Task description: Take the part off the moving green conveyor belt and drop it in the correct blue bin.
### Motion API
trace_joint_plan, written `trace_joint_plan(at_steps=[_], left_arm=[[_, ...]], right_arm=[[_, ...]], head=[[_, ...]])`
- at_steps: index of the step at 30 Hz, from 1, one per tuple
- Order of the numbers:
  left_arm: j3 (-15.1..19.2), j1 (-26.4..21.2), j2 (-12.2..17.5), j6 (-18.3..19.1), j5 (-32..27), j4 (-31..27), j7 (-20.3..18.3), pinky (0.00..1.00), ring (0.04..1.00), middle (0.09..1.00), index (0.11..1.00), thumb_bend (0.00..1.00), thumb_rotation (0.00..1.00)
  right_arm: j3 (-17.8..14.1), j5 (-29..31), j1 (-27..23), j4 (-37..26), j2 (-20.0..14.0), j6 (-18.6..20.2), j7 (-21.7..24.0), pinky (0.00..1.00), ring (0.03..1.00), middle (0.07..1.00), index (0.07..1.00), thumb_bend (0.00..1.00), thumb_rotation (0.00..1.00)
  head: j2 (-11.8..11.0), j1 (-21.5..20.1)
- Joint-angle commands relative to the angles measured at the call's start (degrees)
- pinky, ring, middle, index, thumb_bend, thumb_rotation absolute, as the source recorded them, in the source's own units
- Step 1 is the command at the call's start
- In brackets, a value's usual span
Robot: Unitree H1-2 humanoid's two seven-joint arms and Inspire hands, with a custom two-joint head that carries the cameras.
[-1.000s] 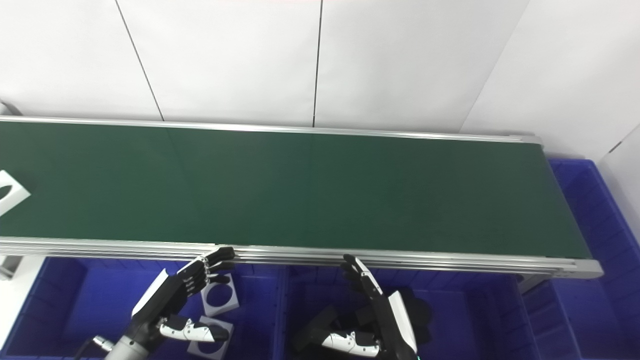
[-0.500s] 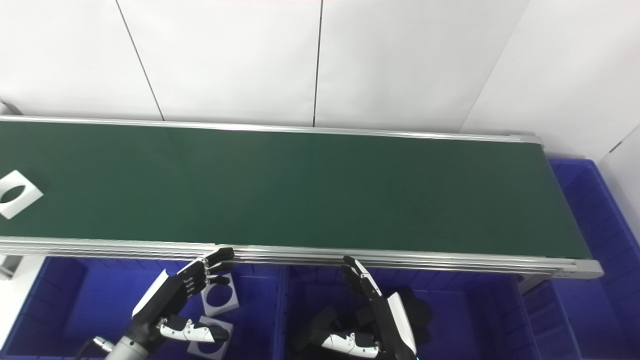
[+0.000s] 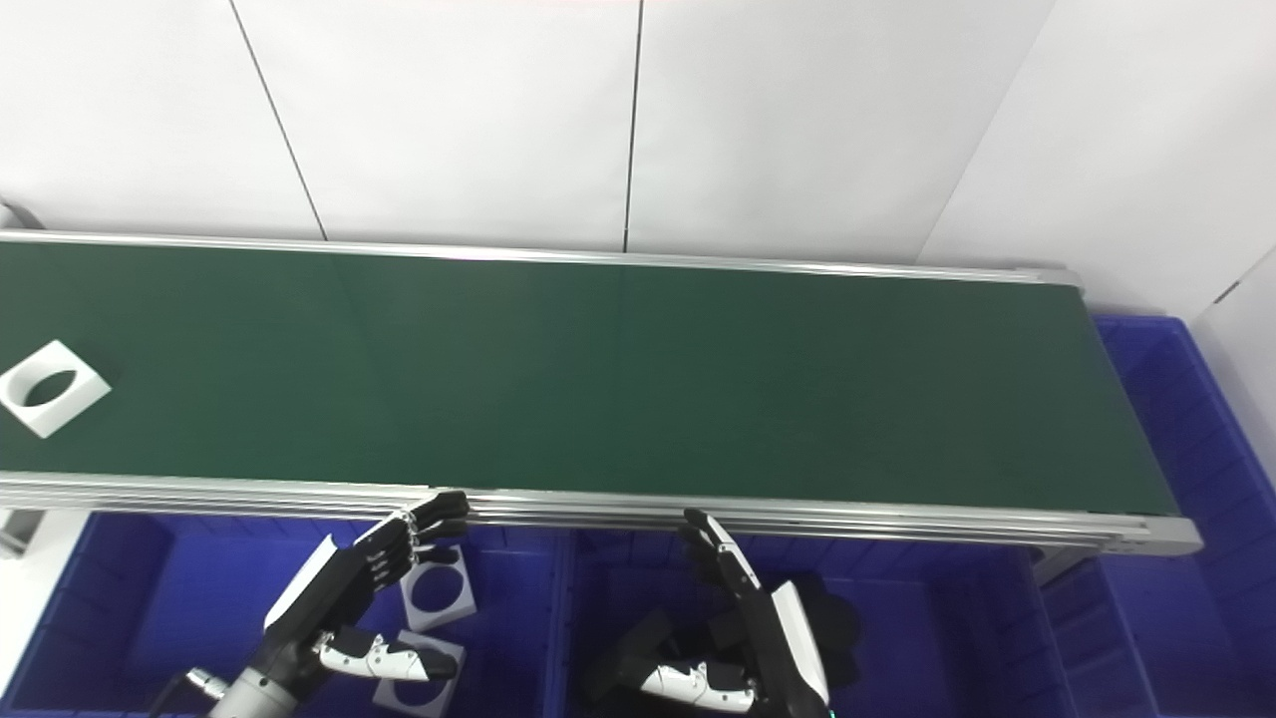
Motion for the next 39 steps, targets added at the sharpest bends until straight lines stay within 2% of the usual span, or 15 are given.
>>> trace_joint_plan(at_steps=[1, 8, 9, 10, 11, 12, 13, 14, 15, 19, 22, 26, 39], left_arm=[[0.1, -0.7, 0.1, -2.6, 0.1, -1.3, 0.4, 0.75, 0.847, 0.89, 0.872, 0.87, 0.18], [0.1, -0.8, -0.3, -2.6, 0.2, -0.9, 0.7, 0.75, 0.839, 0.884, 0.867, 0.87, 0.17], [-0.1, -0.7, -0.4, -2.6, 0.9, -1.0, 1.0, 0.75, 0.84, 0.883, 0.869, 0.87, 0.18], [-0.3, -0.7, -0.5, -2.6, 1.5, -1.1, 1.3, 0.75, 0.84, 0.882, 0.87, 0.87, 0.18], [-0.5, -0.5, -0.7, -2.6, 1.7, -1.2, 1.4, 0.75, 0.84, 0.882, 0.87, 0.87, 0.19], [-0.7, -0.4, -0.8, -2.6, 1.9, -1.3, 1.5, 0.76, 0.846, 0.884, 0.872, 0.88, 0.19], [-1.0, -0.3, -1.1, -2.6, 2.0, -1.3, 1.6, 0.76, 0.849, 0.885, 0.873, 0.88, 0.19], [-1.2, -0.3, -1.3, -2.6, 2.2, -1.3, 1.7, 0.76, 0.851, 0.886, 0.873, 0.88, 0.2], [-1.5, -0.2, -1.7, -2.6, 2.6, -1.3, 2.0, 0.76, 0.845, 0.883, 0.87, 0.88, 0.19], [-2.5, 0.0, -3.0, -2.6, 3.8, -1.3, 3.3, 0.74, 0.835, 0.881, 0.867, 0.89, 0.17], [-3.0, 0.1, -3.5, -2.6, 4.7, -1.2, 4.3, 0.73, 0.839, 0.883, 0.867, 0.89, 0.17], [-3.9, 0.0, -3.7, -2.6, 5.9, -1.0, 5.8, 0.73, 0.837, 0.883, 0.87, 0.89, 0.17], [-6.7, -0.7, -2.1, -2.6, 6.9, 0.3, 9.6, 0.73, 0.839, 0.884, 0.876, 0.89, 0.2]], right_arm=[[-0.2, 0.3, -0.2, -1.4, 0.1, -2.6, -0.2, 0.81, 0.846, 0.868, 0.922, 0.89, 0.38], [-0.3, 0.6, -0.2, -1.3, -0.2, -2.9, -0.1, 0.79, 0.842, 0.871, 0.921, 0.88, 0.37], [-0.4, 0.8, -0.1, -1.2, -0.4, -3.3, -0.1, 0.75, 0.831, 0.873, 0.922, 0.88, 0.37], [-0.5, 0.9, -0.1, -1.1, -0.6, -3.5, -0.1, 0.74, 0.827, 0.874, 0.922, 0.88, 0.36], [-0.7, 1.2, -0.1, -0.6, -0.9, -4.6, -0.3, 0.73, 0.823, 0.874, 0.922, 0.88, 0.36], [-0.8, 1.4, -0.1, -0.2, -1.1, -5.4, -0.4, 0.72, 0.808, 0.871, 0.92, 0.87, 0.35], [-0.9, 2.2, -0.1, 0.3, -1.6, -6.1, -0.3, 0.71, 0.801, 0.869, 0.919, 0.87, 0.35], [-0.9, 2.9, -0.1, 0.5, -1.9, -6.6, -0.3, 0.72, 0.777, 0.872, 0.92, 0.86, 0.33], [-1.1, 3.2, 0.1, 0.5, -2.2, -6.8, -0.2, 0.76, 0.793, 0.873, 0.919, 0.86, 0.32], [-1.8, 4.1, 0.4, 0.2, -3.2, -6.8, 0.0, 0.82, 0.836, 0.867, 0.917, 0.86, 0.29], [-2.2, 3.8, 0.6, 0.4, -3.6, -6.7, -0.1, 0.81, 0.848, 0.858, 0.916, 0.86, 0.32], [-1.7, 5.1, 0.3, 1.2, -4.4, -6.9, -0.3, 0.81, 0.851, 0.859, 0.916, 0.86, 0.3], [0.5, 4.4, -0.4, 4.0, -6.2, -6.9, -3.6, 0.8, 0.835, 0.853, 0.907, 0.86, 0.31]], head=[[0.1, 0.1], [-0.2, 2.2], [-0.9, 5.1], [-1.0, 5.7], [-2.0, 9.8], [-2.0, 9.8], [-3.2, 13.7], [-3.2, 13.7], [-4.0, 16.9], [-5.1, 20.2], [-5.6, 20.7], [-6.1, 20.6], [-9.6, 20.3]])
